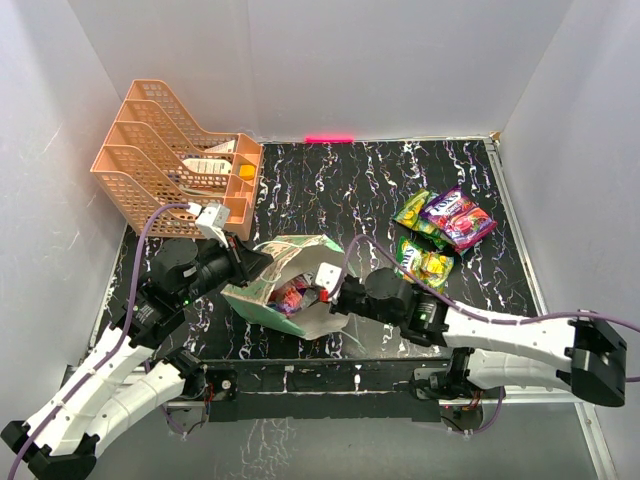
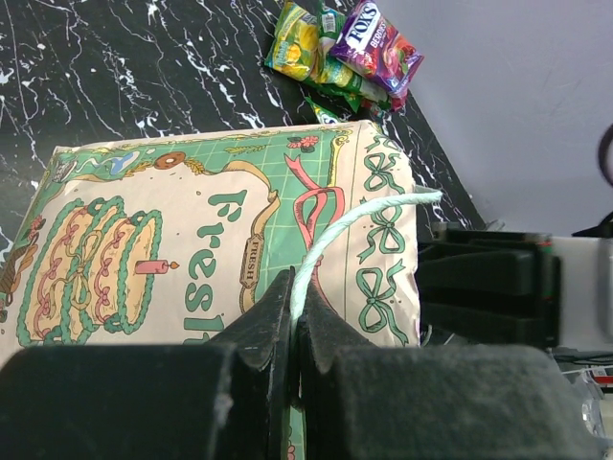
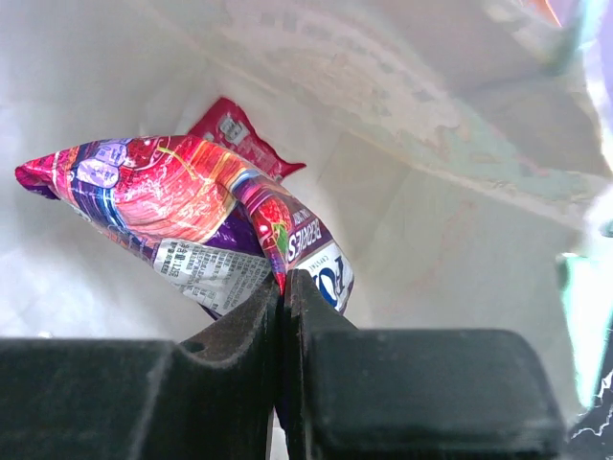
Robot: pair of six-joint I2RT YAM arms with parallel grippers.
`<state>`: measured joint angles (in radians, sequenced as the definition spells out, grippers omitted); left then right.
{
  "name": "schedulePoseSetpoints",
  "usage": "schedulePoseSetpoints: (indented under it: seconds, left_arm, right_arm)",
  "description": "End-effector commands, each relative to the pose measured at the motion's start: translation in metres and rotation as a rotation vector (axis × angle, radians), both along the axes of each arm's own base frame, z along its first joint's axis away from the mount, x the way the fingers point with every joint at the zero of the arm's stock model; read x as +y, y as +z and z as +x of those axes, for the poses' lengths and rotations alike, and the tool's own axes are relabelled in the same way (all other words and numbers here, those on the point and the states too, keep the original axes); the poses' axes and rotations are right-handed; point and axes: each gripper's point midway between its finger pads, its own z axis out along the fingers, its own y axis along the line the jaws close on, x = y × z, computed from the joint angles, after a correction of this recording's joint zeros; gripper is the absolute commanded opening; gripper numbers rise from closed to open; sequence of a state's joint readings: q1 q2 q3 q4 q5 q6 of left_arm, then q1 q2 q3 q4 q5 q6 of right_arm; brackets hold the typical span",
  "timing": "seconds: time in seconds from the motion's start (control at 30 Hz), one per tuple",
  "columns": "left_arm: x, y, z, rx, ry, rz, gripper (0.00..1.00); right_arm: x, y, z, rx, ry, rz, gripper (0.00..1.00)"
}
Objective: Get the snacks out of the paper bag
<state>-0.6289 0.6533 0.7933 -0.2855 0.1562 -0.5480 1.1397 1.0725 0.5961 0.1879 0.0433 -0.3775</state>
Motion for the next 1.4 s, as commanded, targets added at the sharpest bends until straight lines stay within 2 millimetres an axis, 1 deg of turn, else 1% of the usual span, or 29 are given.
schedulePoseSetpoints:
  seconds: [0.0,0.13,0.27,0.37,0.4,0.43,0.5,0.57,0.63,0.7,0.73,0.8,0.83,0.87,0.9,0.93,0.97,1.03,1.1,1.13,1.23,1.27,1.33,1.37]
  left_arm:
    - [0.003,0.016,0.002,-0.025,0.023,-0.02,0.0]
    - [0.004,0.013,0.003,-0.016,0.032,-0.008,0.0]
    - [0.009,0.009,0.004,-0.003,0.06,0.01,0.0]
    - [0.014,0.006,0.006,0.003,0.088,0.019,0.0]
    - [0.015,0.006,0.006,0.004,0.094,0.022,0.0]
    - [0.016,0.005,0.006,0.007,0.099,0.026,0.0]
    - [0.018,0.002,0.007,0.013,0.11,0.034,0.0]
    - [0.018,0.0,0.008,0.019,0.115,0.039,0.0]
    - [0.018,-0.001,0.008,0.024,0.115,0.038,0.0]
    - [0.017,-0.001,0.008,0.026,0.111,0.038,0.0]
    - [0.017,-0.001,0.008,0.027,0.112,0.04,0.0]
    - [0.017,-0.001,0.008,0.029,0.115,0.039,0.0]
    - [0.017,-0.001,0.008,0.031,0.114,0.038,0.0]
    - [0.017,-0.001,0.008,0.029,0.113,0.037,0.0]
    - [0.017,0.0,0.008,0.029,0.111,0.035,0.0]
    - [0.017,0.0,0.008,0.029,0.11,0.036,0.0]
    - [0.017,0.0,0.007,0.03,0.111,0.037,0.0]
    - [0.018,0.001,0.007,0.029,0.113,0.039,0.0]
    - [0.019,0.003,0.006,0.023,0.115,0.037,0.0]
    - [0.02,0.004,0.006,0.023,0.116,0.039,0.0]
    - [0.02,0.004,0.005,0.021,0.116,0.038,0.0]
    - [0.021,0.003,0.004,0.022,0.116,0.04,0.0]
    - [0.022,0.004,0.003,0.02,0.118,0.041,0.0]
    - [0.023,0.005,0.003,0.018,0.117,0.041,0.0]
  right_arm:
    - [0.004,0.07,-0.012,0.069,0.008,0.209,0.07]
    - [-0.009,0.089,-0.006,0.122,-0.078,0.223,0.07]
    - [-0.026,0.114,-0.009,0.163,-0.128,0.237,0.07]
    - [-0.044,0.133,-0.015,0.175,-0.148,0.255,0.07]
    - [-0.051,0.137,-0.018,0.181,-0.152,0.25,0.07]
    - [-0.057,0.147,-0.02,0.18,-0.152,0.272,0.07]
    - [-0.07,0.158,-0.026,0.188,-0.159,0.292,0.07]
    - [-0.084,0.174,-0.029,0.19,-0.179,0.34,0.07]
    - [-0.1,0.189,-0.026,0.189,-0.237,0.396,0.07]
    - [-0.12,0.198,-0.014,0.191,-0.359,0.453,0.07]
    - [-0.131,0.199,-0.006,0.191,-0.437,0.476,0.07]
    - [-0.157,0.193,0.013,0.172,-0.633,0.497,0.07]
    - [-0.175,0.188,0.025,0.144,-0.766,0.495,0.07]
    - [-0.189,0.18,0.033,0.116,-0.877,0.477,0.07]
    - [-0.195,0.17,0.038,0.096,-0.943,0.44,0.07]
    - [-0.213,0.161,0.045,0.045,-1.081,0.403,0.07]
    - [-0.217,0.153,0.049,0.012,-1.144,0.352,0.07]
    - [-0.233,0.141,0.055,-0.078,-1.303,0.253,0.07]
    - [-0.234,0.126,0.069,-0.09,-1.351,0.169,0.07]
    - [-0.235,0.115,0.08,-0.07,-1.361,0.133,0.07]
    - [-0.25,0.08,0.11,0.004,-1.406,0.026,0.07]
    - [-0.258,0.068,0.115,0.019,-1.43,-0.012,0.07]
    - [-0.264,0.048,0.118,0.032,-1.445,-0.081,0.07]
    - [-0.267,0.042,0.119,0.032,-1.456,-0.105,0.07]
